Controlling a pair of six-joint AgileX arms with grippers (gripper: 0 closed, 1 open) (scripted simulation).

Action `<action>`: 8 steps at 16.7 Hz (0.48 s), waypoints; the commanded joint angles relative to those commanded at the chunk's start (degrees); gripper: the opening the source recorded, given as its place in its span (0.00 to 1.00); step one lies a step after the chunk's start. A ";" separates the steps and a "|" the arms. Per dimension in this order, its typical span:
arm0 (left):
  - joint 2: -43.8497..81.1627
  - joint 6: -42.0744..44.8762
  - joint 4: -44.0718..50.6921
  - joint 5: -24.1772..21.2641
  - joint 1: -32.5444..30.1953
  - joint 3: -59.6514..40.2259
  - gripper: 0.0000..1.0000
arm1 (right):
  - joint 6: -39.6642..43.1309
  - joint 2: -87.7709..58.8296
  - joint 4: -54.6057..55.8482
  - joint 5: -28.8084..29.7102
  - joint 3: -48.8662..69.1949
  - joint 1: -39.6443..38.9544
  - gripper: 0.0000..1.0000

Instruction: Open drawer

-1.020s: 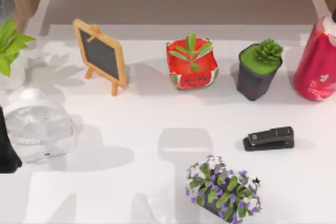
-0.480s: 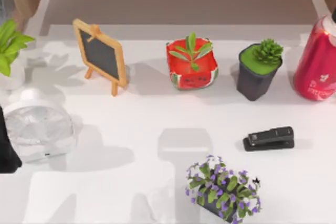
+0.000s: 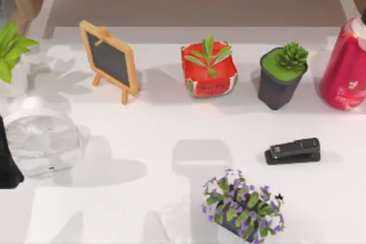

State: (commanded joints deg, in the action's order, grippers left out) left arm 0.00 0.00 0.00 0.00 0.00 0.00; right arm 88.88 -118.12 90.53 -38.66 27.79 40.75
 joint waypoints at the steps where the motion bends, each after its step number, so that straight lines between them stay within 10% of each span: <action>1: 0.00 0.00 0.00 0.00 0.00 0.00 1.00 | 0.00 0.00 0.00 0.00 0.00 0.00 0.15; 8: 0.00 0.00 0.00 0.00 0.00 0.00 1.00 | 0.00 0.00 0.00 0.00 0.00 0.00 0.68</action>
State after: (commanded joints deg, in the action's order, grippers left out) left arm 0.00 0.00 0.00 0.00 0.00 0.00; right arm 88.88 -118.12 90.53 -38.66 27.79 40.75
